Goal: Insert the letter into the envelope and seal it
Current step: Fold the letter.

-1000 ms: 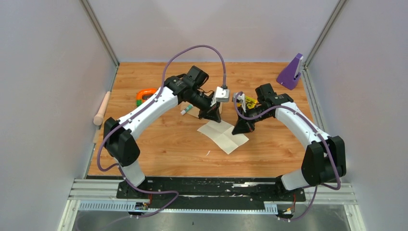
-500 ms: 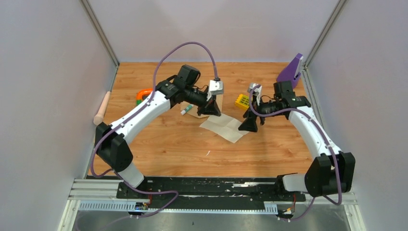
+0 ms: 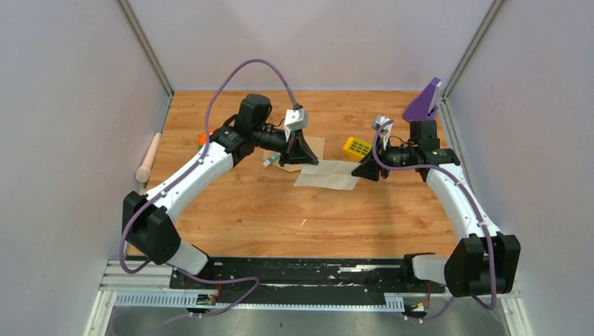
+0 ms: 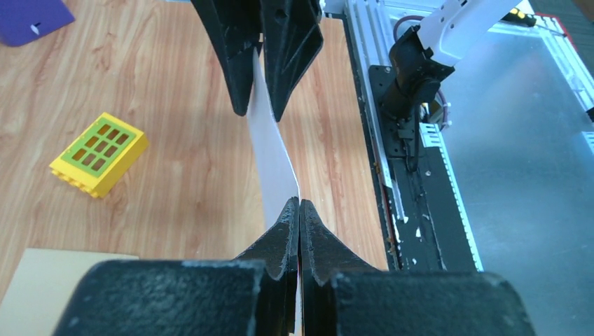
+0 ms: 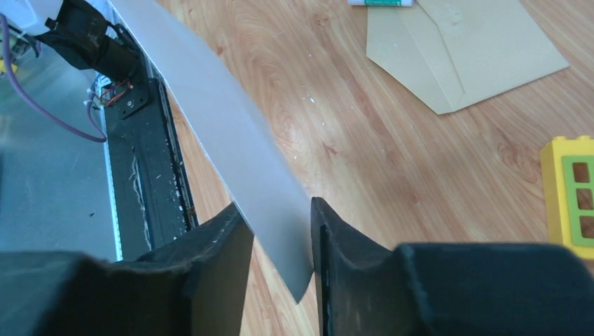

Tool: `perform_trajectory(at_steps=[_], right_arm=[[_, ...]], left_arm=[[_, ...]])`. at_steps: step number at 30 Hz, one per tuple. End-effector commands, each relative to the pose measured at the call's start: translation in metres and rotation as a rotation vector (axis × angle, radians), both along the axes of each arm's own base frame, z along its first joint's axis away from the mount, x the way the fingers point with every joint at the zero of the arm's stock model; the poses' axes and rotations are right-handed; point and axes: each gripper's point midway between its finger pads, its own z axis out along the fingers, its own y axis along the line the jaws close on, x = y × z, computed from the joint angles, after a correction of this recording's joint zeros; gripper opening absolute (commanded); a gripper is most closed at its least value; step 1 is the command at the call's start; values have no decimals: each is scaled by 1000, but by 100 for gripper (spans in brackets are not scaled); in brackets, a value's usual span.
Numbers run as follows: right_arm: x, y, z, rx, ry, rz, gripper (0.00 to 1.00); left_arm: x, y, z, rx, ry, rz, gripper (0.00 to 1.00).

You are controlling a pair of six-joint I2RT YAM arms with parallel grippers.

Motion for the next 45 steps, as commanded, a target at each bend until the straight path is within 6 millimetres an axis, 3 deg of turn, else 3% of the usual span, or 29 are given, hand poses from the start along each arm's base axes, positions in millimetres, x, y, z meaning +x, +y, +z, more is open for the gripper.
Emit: perform_trajectory(at_steps=[1,3,5,7,9,11,16,18,25,33,35,37,38,45], right_arm=[[-6,5,18,60,-68,47,17],[-7,4,16,44,-83,50,0],[-8,2,12,24,-87,53,0],[-9,1,10,15,-83,57,0],[-10,1,7,9,-78,62,0],[-11,0,4,1,-77,68,0],[-12,2,-6,-28,-57,78,0],[-14,5,-10,-41,-43,93,0],[-20,15,-22,-65,25,145,0],[-21,14,-22,-67,17,147,0],[-22,15,-22,-67,17,148,0],[-22,15,-21,-66,13,148,0],[-22,15,-21,-66,12,149,0],[-23,15,-19,-65,1,154,0]], left_arm=[[-5,3,16,-54,-23,-13,0],[0,4,13,-42,-32,11,0],[8,7,13,-28,-52,45,19],[17,11,16,-11,-85,84,75],[26,15,19,10,-124,133,97],[35,19,22,29,-166,181,99],[65,26,25,92,-247,324,100],[68,21,21,119,-251,314,100],[33,-17,1,210,-276,127,100],[6,-37,-32,296,-217,-33,99],[3,-40,-38,304,-209,-50,94],[3,-43,-41,313,-203,-56,84],[3,-45,-44,319,-199,-57,75],[5,-52,-49,328,-166,-58,46]])
